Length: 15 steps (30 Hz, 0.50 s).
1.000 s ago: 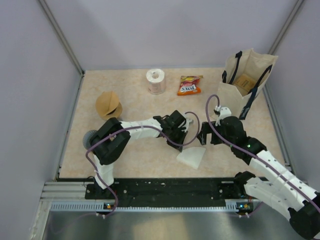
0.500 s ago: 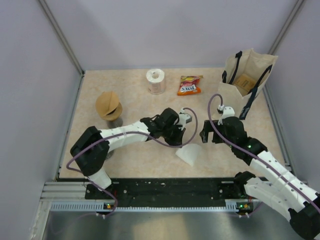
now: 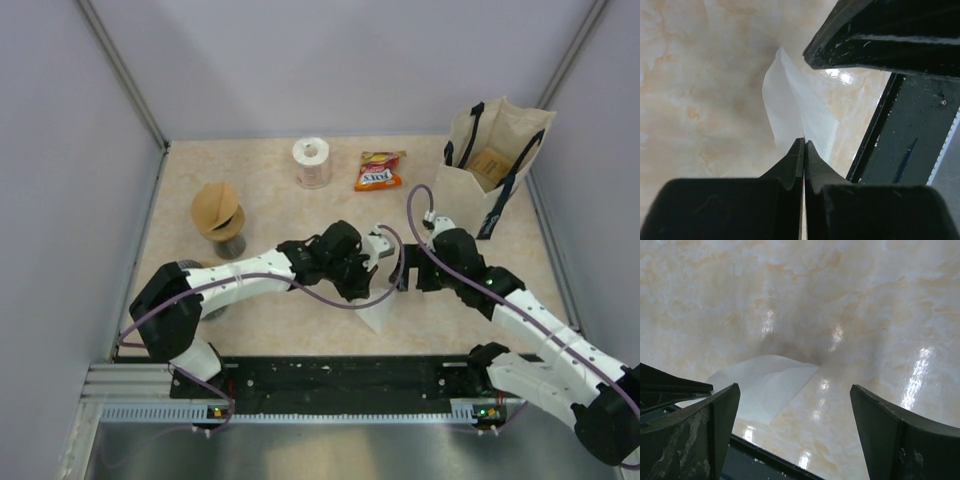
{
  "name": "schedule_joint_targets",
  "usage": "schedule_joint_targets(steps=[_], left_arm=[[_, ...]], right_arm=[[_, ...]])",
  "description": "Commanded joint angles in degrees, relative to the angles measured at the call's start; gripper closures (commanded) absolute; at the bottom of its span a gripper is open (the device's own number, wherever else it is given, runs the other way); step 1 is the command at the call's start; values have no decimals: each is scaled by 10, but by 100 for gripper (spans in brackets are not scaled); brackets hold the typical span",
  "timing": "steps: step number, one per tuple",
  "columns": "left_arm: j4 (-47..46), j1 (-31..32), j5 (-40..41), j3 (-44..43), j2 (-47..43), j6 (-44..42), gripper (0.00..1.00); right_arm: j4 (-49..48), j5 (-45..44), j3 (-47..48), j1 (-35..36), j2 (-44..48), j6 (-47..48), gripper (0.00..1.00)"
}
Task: Place the coffee filter in the dripper
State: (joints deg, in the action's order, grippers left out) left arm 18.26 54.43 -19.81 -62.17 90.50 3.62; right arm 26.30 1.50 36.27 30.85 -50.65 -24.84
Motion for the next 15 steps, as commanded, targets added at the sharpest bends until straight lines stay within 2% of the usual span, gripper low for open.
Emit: schedule_joint_targets(steps=[1, 9, 12, 15], left_arm=[[-3, 31, 25, 2, -25, -5, 100], [8, 69, 55, -6, -40, -6, 100], [7, 83, 71, -5, -45, -11, 100], [15, 90, 85, -8, -51, -13, 100]], right_arm=[[43, 47, 41, -2, -9, -36, 8], [94, 112, 16, -1, -6, -129, 12], [102, 140, -2, -1, -10, -135, 16], [131, 125, 0, 0, -18, -134, 16]])
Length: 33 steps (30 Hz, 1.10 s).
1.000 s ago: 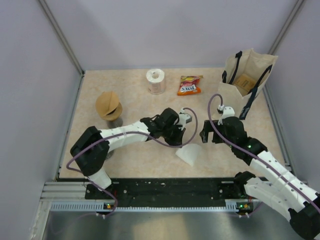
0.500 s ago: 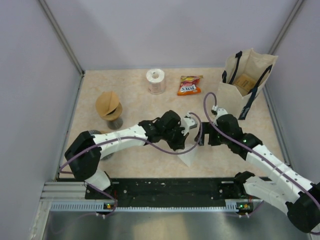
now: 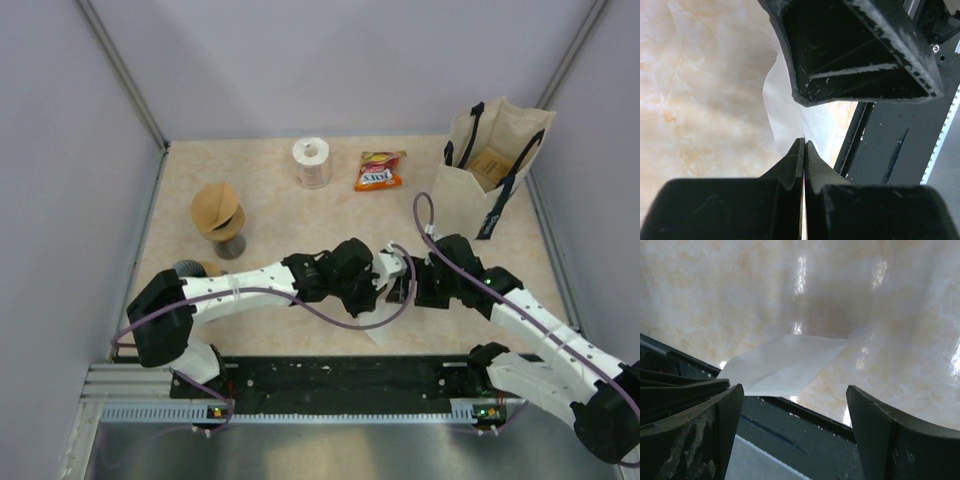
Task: Place the coffee filter in the dripper
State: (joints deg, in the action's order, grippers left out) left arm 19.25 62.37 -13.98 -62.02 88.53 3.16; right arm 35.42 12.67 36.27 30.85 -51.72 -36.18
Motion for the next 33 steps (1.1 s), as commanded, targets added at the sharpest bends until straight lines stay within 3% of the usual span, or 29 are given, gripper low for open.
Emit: schedule_joint_targets(steps=[1, 5, 9, 14, 18, 20, 23, 24, 26, 31, 33], left_arm=[[8, 13, 30, -10, -34, -10, 100], [4, 22, 57, -8, -52, -9, 100], [-16, 21, 159, -12, -76, -3, 100], [-30, 21, 202, -7, -84, -20, 100], [-18, 21, 208, -7, -74, -11, 100], [-9, 21, 201, -3, -71, -1, 100], [20, 14, 258, -4, -64, 70, 100], [30, 4, 265, -1, -64, 103, 83], [33, -27, 242, 20, -72, 162, 69], [13, -103, 62, 121, -118, 253, 66], [-39, -103, -7, 175, -139, 272, 57]], right_arm=[[47, 6, 4, 0, -7, -21, 17], [56, 14, 15, -1, -7, -7, 18], [67, -64, 56, -1, 7, 14, 18], [25, -156, 69, -1, 50, 9, 15], [-80, -84, 12, -1, 78, 49, 15], [-112, -91, -13, -2, 82, 39, 15], [-141, -84, -32, -1, 73, 38, 12], [-152, -64, -36, -2, 63, 45, 11], [-163, -47, -38, 0, 38, 45, 11], [-166, -5, -41, -1, -54, 15, 11], [-191, 13, -57, -2, -72, 9, 11]])
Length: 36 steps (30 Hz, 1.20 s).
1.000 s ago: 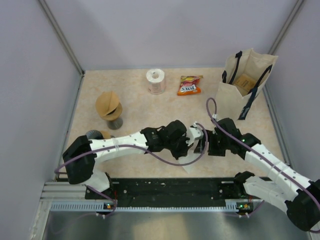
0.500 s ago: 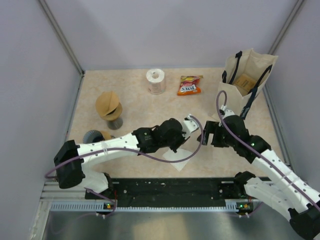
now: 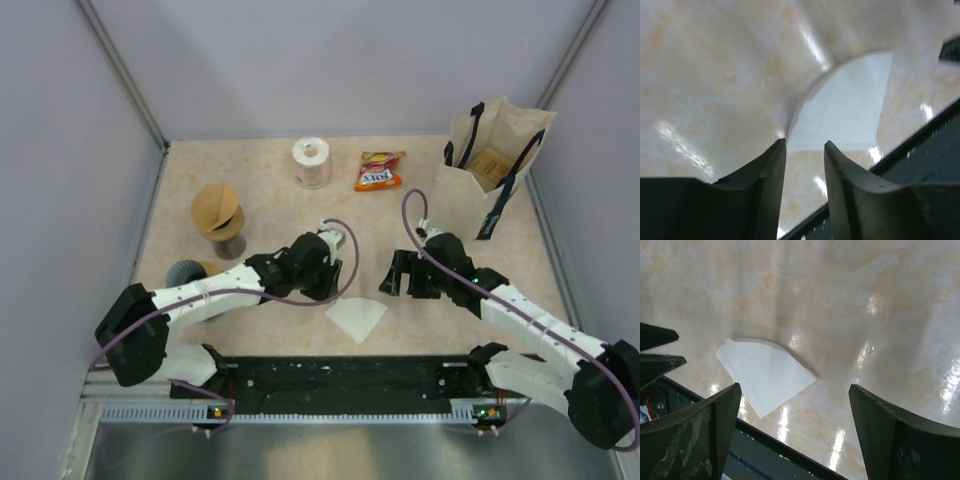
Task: Place the coffee filter in the dripper
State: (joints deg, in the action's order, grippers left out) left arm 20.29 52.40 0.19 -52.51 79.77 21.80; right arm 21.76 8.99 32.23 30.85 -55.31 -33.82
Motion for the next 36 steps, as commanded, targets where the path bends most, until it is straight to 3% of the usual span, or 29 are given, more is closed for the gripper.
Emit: schedule_joint_targets(steps=[1, 2, 6, 14, 19, 27, 32, 36], left_arm=[[-82, -4, -183, 107, -53, 93, 54], [-94, -4, -204, 124, -50, 110, 48], [-90, -7, -201, 142, -26, 155, 43], [-74, -30, -166, 103, 46, 194, 42], [-54, -33, -155, 63, 108, 192, 45], [-64, -36, -143, 30, 124, 180, 46], [-64, -39, -148, 17, 144, 176, 58], [-63, -40, -148, 18, 147, 172, 62]], right_arm=[[-75, 61, -24, 1, -51, -22, 12], [-89, 72, -31, 4, -65, -26, 12], [-120, 45, -38, 40, -104, -46, 12], [-196, 33, -74, 60, -142, -107, 12], [-237, 47, -90, 69, -158, -130, 13], [-295, 120, -109, 76, -174, -148, 18], [-299, 124, -108, 75, -159, -129, 21], [-286, 132, -99, 76, -132, -107, 22]])
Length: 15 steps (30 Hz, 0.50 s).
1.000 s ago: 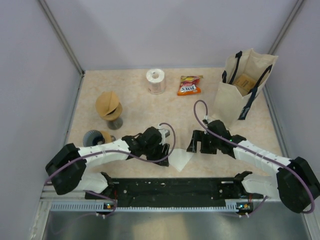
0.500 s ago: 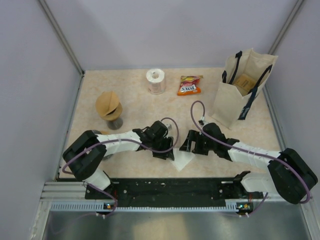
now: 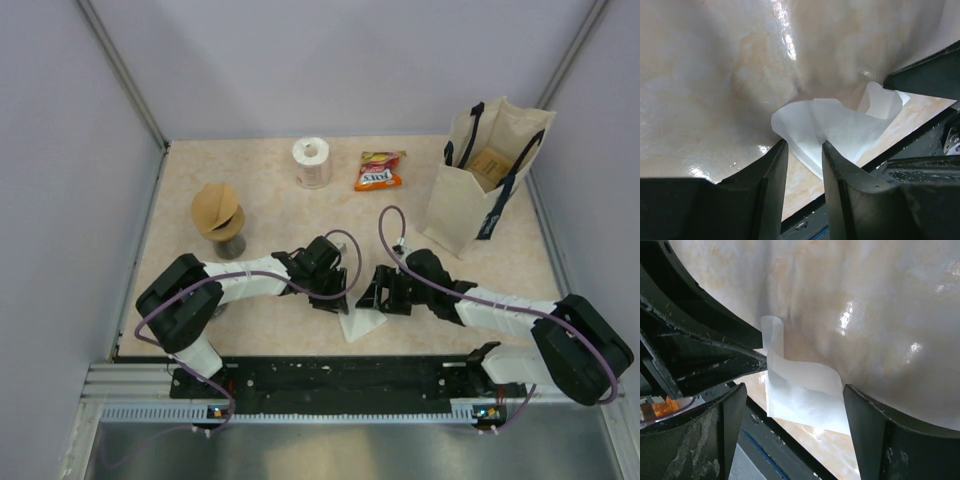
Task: Place the coffee filter in the dripper
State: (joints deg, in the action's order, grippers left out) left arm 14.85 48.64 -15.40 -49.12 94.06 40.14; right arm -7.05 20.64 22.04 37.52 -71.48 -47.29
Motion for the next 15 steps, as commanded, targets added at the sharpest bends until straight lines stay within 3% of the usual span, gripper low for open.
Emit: schedule_joint_targets(steps=[1, 7, 15], left_arm=[[-9, -3, 9, -14, 2, -12, 63], [2, -5, 25, -15, 9, -16, 68], [-7, -5, 4, -10, 14, -14, 70]], right_arm=[[12, 14, 5, 9, 36, 37, 22], [50, 40, 14, 9, 71, 107, 22], [26, 96, 12, 9, 48, 104, 24]])
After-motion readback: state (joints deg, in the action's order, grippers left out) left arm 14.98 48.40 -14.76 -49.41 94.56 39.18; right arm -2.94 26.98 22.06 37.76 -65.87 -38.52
